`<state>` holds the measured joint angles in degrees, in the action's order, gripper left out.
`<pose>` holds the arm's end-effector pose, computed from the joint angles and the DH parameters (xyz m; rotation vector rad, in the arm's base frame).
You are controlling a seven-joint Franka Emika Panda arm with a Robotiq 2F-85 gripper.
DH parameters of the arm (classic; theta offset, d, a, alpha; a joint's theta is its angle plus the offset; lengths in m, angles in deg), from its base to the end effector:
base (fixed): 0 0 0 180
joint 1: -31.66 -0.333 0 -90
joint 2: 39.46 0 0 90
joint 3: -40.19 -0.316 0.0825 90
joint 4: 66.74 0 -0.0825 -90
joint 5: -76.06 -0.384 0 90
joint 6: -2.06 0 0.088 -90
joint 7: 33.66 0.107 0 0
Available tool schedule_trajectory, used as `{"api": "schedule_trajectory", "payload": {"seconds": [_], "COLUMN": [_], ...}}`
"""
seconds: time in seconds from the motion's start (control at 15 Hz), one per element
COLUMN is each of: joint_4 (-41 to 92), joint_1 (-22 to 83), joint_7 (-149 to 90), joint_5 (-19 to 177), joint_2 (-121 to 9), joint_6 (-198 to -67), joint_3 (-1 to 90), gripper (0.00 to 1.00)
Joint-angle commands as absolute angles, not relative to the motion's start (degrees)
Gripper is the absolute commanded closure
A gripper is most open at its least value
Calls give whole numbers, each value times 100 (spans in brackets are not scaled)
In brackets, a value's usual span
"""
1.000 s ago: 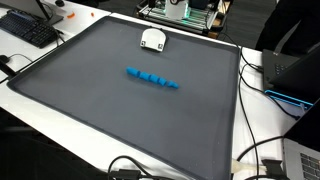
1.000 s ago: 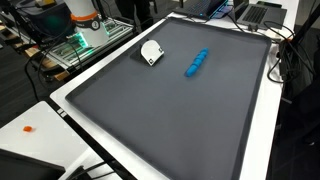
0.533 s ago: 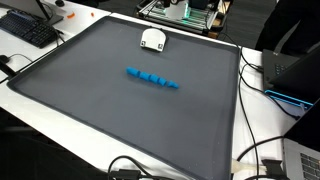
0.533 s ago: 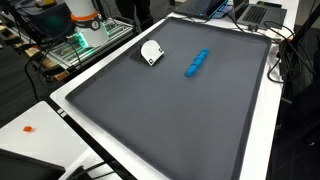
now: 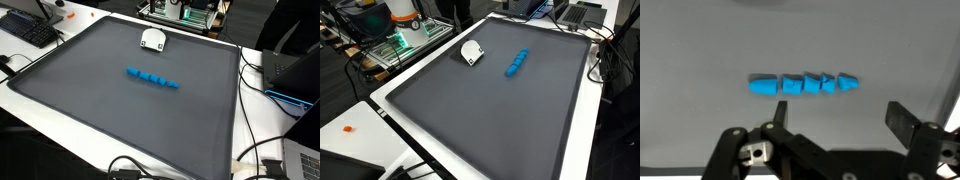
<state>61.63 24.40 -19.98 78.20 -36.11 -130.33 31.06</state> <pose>0.5054 0.1484 0.4053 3.1287 0.1112 0.2091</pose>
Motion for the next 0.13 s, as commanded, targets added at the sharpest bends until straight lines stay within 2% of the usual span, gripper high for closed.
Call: {"api": "schedule_trajectory", "payload": {"seconds": [0.0, 0.07], "joint_4": [6123, 6098], "joint_1": [2406, 2395], "joint_7": [-2071, -2109], "joint_5": [7818, 7818], "joint_2": [-3663, -3704], "joint_6": [-13016, -13015], "joint_3": [3123, 3123], "gripper": [0, 0]}}
